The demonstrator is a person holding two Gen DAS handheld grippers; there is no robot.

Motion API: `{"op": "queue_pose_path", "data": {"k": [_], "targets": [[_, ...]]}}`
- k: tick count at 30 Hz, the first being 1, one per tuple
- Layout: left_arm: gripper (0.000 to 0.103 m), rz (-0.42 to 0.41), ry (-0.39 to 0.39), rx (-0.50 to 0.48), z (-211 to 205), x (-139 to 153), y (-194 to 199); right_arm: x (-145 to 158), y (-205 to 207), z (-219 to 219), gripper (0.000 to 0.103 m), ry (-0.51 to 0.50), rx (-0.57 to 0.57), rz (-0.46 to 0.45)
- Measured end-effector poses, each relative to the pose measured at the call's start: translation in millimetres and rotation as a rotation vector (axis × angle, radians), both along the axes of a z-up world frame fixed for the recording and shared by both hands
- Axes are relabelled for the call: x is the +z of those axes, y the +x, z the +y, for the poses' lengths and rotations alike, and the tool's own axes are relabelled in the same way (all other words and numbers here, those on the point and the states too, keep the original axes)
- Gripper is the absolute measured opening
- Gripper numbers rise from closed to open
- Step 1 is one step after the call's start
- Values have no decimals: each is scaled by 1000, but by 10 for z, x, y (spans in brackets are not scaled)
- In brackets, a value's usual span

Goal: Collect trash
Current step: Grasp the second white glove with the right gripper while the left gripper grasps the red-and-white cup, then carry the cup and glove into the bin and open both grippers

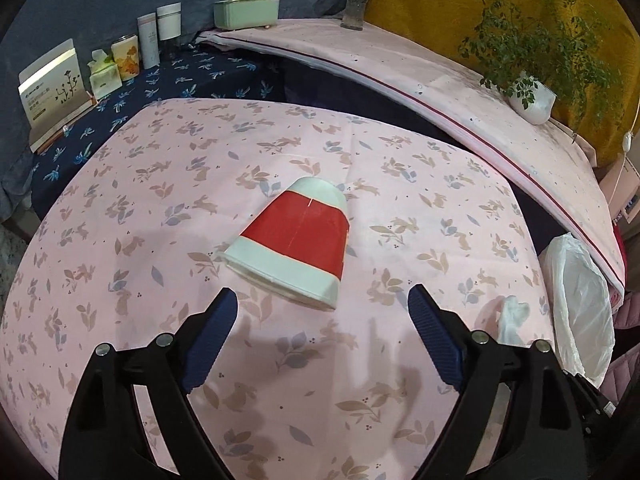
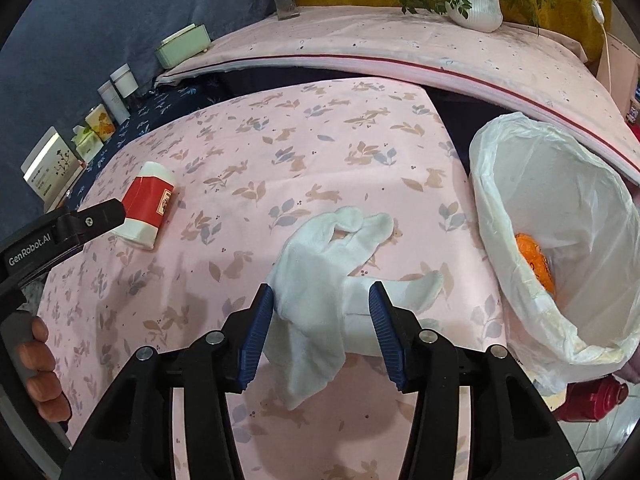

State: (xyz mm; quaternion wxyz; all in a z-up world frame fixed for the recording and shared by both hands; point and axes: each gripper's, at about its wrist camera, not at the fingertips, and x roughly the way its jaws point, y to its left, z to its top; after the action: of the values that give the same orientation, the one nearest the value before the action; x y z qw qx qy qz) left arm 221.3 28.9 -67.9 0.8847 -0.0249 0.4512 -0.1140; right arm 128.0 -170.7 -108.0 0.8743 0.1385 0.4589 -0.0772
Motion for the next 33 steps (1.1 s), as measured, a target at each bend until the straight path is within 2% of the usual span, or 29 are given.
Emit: {"op": "queue_pose_path", "data": {"k": [3, 7, 10, 16, 18, 21, 27, 33], "targets": [[83, 28, -31, 1, 52, -75, 38, -59, 48, 57, 29, 0, 12, 15], [82, 55, -62, -1, 55, -162, 99, -84, 122, 101, 19, 4, 16, 20], [72, 72, -76, -3, 45, -216, 151, -75, 184, 120, 14, 10, 21, 20], [40, 117, -94, -4, 37, -315, 266, -2, 271, 166, 13, 14, 29, 4], [20, 127, -100, -20, 18, -333, 281, 43, 300, 175, 13, 13, 31, -6], [6, 126, -90, -35, -23, -334, 276, 120, 331, 176, 13, 10, 34, -21], [4, 80, -70, -76, -162, -179, 186, 288, 352, 138, 13, 2, 32, -55], [4, 19, -65, -129, -399, 116, 51, 590, 325, 6, 13, -20, 20, -112]]}}
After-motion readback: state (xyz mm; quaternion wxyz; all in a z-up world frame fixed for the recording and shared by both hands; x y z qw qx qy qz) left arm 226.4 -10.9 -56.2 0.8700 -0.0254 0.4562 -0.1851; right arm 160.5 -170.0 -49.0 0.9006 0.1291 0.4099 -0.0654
